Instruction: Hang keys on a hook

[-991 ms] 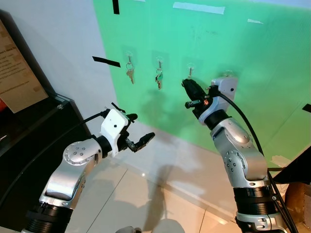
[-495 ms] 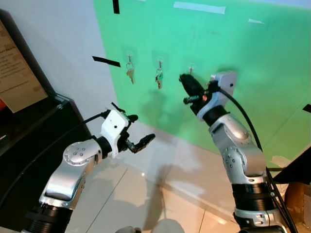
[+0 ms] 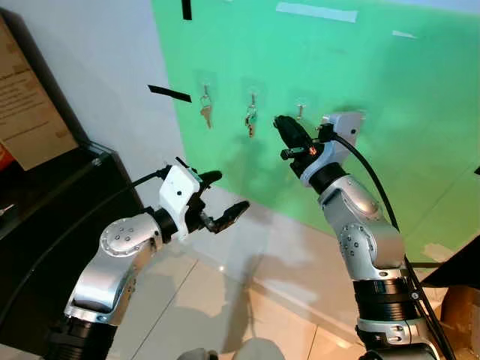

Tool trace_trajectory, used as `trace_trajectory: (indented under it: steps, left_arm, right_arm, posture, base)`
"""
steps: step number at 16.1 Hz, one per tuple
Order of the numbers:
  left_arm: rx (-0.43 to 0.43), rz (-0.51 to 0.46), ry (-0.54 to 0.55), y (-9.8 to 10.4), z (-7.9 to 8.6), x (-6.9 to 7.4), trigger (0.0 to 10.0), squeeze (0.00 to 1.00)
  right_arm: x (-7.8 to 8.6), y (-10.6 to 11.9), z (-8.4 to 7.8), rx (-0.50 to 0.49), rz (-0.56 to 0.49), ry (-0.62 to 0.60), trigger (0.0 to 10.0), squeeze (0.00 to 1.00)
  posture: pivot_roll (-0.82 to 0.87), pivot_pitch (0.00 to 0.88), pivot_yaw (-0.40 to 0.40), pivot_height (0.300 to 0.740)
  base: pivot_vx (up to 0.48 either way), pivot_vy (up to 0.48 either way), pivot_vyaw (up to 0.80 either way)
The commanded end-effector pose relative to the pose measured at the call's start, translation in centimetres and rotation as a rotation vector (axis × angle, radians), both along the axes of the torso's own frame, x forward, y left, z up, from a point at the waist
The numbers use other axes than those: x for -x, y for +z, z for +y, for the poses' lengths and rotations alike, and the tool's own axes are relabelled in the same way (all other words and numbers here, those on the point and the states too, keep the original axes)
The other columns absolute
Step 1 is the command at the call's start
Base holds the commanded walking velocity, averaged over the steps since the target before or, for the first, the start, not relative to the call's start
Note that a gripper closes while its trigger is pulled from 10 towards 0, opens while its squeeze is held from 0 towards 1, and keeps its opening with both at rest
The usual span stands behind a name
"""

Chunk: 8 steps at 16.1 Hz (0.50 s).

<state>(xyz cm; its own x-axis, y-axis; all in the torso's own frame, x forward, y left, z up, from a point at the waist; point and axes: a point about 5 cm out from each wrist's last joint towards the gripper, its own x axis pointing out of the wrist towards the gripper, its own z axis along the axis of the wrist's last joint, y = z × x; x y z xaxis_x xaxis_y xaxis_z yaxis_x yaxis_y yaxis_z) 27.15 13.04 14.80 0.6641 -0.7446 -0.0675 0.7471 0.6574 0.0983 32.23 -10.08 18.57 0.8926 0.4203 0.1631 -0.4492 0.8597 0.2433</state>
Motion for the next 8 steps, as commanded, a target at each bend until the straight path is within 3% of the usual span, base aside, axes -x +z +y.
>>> trace_trajectory:
  steps: [1, 4, 8]
  left_arm:
    - [0.014, -0.017, 0.004, 0.4, 0.3, 0.1, 10.0, 0.0]
    - [0.072, -0.003, -0.005, 0.4, -0.1, 0.4, 10.0, 0.0]
    - [0.084, 0.006, -0.013, 0.4, -0.2, 0.5, 10.0, 0.0]
  right_arm:
    - [-0.3, 0.5, -0.1, -0.009, -0.015, -0.022, 10.0, 0.0]
    - [-0.6, 0.9, -1.0, -0.066, -0.02, -0.074, 10.0, 0.0]
    - [-0.2, 1.6, -1.1, -0.113, -0.047, -0.04, 10.0, 0.0]
  posture:
    - [-0.01, 0.0, 0.038, 0.74]
    - [-0.02, 0.0, 0.043, 0.74]
    - [-0.02, 0.0, 0.049, 0.74]
  base:
    - [0.0, 0.0, 0.0]
    - [0.0, 0.0, 0.0]
    - [0.0, 0.0, 0.0]
